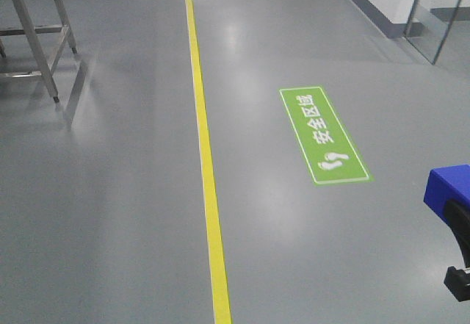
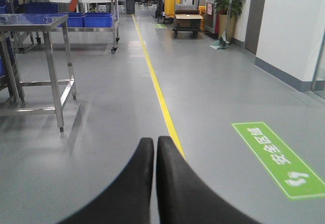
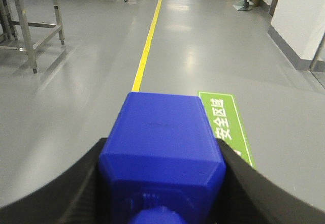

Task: Pour parts from conveyor to right shelf
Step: 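Drive along the yellow floor line toward the blue bin shelves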

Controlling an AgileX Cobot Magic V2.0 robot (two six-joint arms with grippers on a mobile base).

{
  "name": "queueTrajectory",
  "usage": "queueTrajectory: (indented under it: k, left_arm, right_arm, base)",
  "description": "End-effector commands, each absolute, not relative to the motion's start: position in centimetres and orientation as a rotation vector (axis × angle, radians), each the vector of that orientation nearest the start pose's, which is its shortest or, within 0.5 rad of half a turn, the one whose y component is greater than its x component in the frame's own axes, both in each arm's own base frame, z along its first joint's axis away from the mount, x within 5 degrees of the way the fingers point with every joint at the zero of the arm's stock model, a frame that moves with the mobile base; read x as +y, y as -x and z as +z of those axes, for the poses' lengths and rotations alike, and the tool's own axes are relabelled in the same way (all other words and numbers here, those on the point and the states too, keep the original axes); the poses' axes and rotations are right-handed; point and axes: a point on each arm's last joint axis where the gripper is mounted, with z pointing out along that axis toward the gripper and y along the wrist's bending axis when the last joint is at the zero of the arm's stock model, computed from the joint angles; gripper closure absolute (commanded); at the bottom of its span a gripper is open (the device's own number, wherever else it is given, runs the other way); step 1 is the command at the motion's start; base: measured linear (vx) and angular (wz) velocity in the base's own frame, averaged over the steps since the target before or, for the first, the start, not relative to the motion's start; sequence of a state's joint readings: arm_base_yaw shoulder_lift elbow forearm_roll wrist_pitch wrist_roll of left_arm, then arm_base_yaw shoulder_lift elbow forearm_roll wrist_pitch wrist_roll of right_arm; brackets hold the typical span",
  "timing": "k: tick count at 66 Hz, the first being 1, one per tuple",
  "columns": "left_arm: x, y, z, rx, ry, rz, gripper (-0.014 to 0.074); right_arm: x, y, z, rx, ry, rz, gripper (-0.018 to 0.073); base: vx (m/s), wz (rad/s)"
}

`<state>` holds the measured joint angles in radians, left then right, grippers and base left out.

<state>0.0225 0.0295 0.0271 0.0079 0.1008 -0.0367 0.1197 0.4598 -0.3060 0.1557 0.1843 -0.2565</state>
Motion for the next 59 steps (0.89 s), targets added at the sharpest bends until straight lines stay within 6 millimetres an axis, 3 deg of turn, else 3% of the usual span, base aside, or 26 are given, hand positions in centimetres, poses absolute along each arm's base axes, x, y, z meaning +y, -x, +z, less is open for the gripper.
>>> queueTrajectory:
  k: [1, 59]
  left_arm:
    - [0.15, -6.05, 20.60, 1.558, 0.055, -0.016, 0.0602]
    - [0.15, -6.05, 20.60, 1.558, 0.055, -0.016, 0.0602]
  right_arm:
    - [1.38, -10.56, 28.17, 1.708, 0.204, 0.020, 0.0564]
    - [1.38, -10.56, 28.17, 1.708, 0.204, 0.020, 0.0564]
  base:
    - [0.77, 0.09]
    - [0.83, 0.06]
